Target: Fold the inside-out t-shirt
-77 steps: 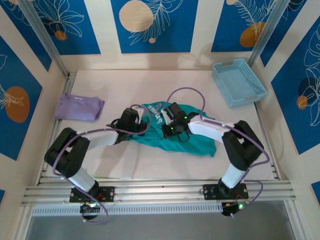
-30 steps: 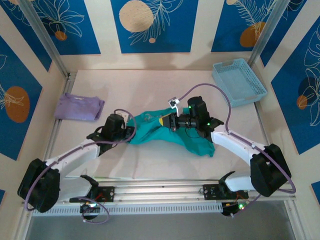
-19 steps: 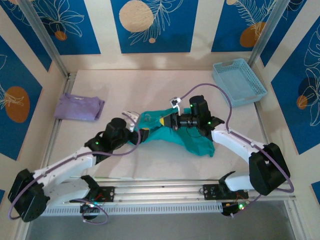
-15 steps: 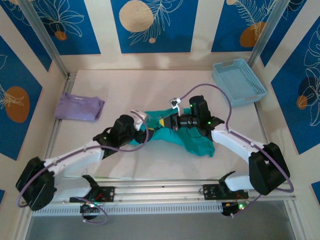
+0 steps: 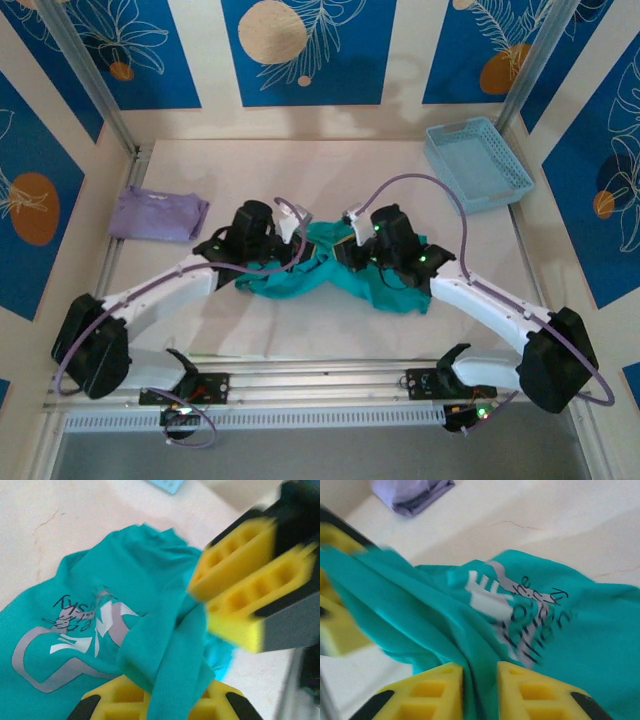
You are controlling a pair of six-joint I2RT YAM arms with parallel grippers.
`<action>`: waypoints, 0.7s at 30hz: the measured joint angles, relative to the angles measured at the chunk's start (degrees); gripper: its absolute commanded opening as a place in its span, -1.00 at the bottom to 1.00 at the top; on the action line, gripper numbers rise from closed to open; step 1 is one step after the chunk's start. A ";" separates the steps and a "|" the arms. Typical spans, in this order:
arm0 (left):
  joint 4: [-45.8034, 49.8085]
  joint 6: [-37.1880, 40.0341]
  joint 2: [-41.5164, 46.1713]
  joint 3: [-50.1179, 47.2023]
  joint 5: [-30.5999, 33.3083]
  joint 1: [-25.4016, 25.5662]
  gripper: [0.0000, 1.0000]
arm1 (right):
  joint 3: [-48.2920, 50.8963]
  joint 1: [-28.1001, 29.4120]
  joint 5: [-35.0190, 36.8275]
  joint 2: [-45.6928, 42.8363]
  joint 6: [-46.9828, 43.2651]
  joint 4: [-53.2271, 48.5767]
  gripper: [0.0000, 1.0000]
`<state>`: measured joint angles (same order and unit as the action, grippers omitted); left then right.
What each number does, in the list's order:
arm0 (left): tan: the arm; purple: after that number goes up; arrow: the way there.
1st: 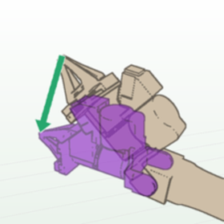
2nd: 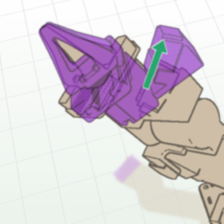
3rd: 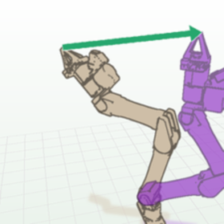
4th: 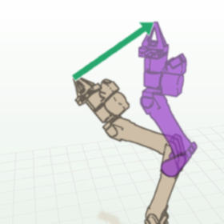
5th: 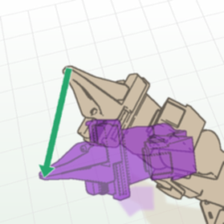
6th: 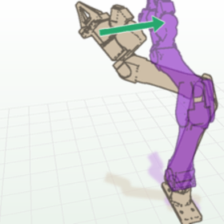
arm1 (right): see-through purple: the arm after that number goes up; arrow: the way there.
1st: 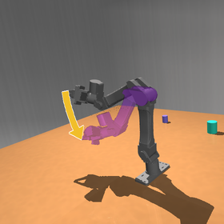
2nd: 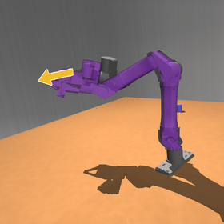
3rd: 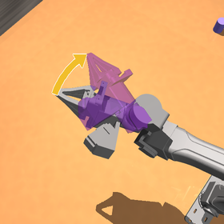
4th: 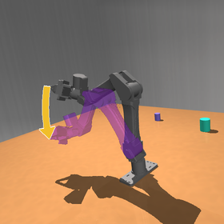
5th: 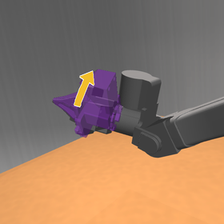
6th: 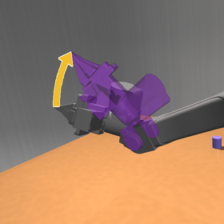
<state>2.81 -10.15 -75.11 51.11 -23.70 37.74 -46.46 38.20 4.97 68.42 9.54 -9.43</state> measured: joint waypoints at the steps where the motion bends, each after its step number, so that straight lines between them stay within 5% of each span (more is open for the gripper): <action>1: 0.26 -0.94 1.53 0.00 -1.68 -0.26 -1.00 | 0.37 1.27 1.81 -0.37 -1.09 0.07 -0.31; 10: 6.88 -3.15 5.40 0.28 -4.81 -0.50 -1.00 | 3.10 3.89 3.89 -5.38 -6.69 2.29 0.11; 21: 9.66 -4.00 5.35 1.11 -4.31 -0.50 -1.00 | 6.27 13.66 5.16 -7.61 -0.61 6.45 0.20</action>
<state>12.47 -14.15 -69.76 52.23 -28.01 37.23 -40.18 51.86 10.13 60.82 8.93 -2.98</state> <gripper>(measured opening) 0.047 0.593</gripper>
